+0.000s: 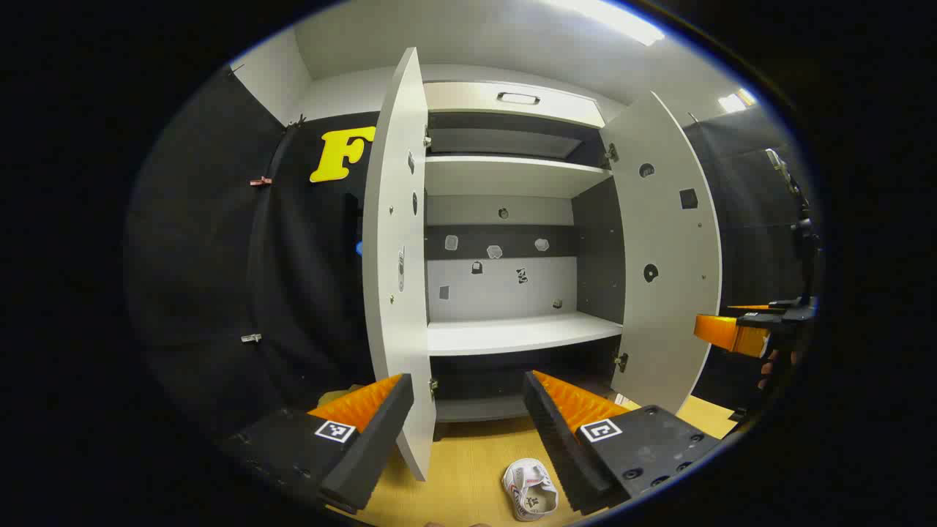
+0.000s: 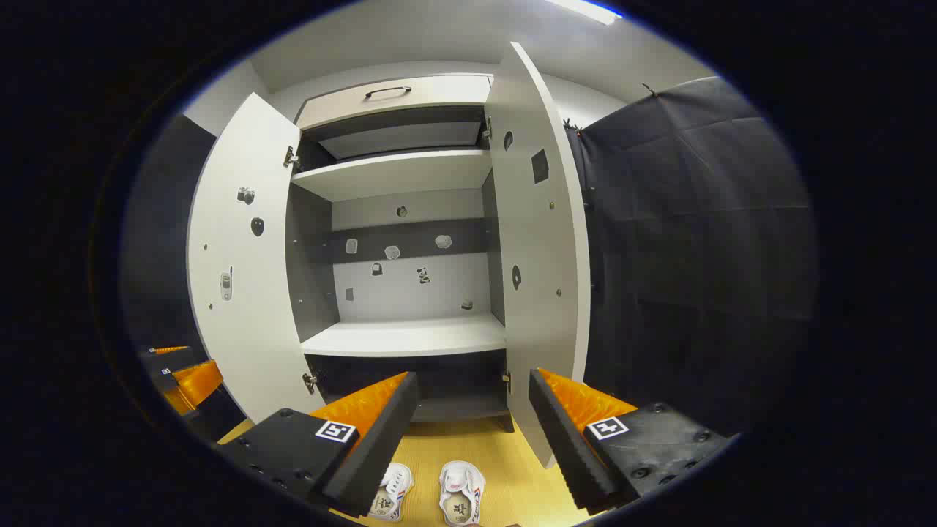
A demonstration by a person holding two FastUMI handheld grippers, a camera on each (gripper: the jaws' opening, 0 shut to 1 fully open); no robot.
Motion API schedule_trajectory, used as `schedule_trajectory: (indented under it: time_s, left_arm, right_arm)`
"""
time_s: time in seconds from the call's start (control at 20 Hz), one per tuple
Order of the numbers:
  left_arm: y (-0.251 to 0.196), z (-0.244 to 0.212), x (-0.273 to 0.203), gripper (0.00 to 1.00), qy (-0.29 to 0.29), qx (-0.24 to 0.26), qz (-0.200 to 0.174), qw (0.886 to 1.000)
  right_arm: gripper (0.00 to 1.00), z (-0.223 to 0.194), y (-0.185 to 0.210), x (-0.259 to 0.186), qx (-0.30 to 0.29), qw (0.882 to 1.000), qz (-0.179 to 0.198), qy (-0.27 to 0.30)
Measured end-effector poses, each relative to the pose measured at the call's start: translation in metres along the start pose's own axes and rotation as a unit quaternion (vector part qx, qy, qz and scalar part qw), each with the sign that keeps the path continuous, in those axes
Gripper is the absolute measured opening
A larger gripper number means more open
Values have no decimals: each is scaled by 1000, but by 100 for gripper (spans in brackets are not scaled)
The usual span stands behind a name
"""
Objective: Grab one shoe with the right hand and put it into the shoe cabinet, grab the other shoe with the left hand and put it into the shoe cabinet; then close the right door with the right hand and the left door with the left hand.
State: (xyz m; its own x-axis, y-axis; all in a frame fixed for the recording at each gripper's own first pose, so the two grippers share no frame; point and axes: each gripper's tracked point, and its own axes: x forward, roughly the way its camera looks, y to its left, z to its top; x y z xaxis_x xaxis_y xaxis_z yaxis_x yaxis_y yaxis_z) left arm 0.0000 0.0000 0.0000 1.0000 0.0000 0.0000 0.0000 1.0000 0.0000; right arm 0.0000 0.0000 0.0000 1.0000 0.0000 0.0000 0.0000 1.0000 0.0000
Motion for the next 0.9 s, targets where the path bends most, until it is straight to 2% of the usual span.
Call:
schedule_trajectory:
  time_s: [0.45, 0.9]
  left_arm:
    - [1, -17, -1, 95, 12, -12, -8, 1000]
    - [0, -27, -3, 95, 22, -10, -11, 1000]
  right_arm:
    - [99, -15, -3, -5, -6, 1000, -9, 24]
    - [99, -46, 1, -9, -1, 998, -2, 64]
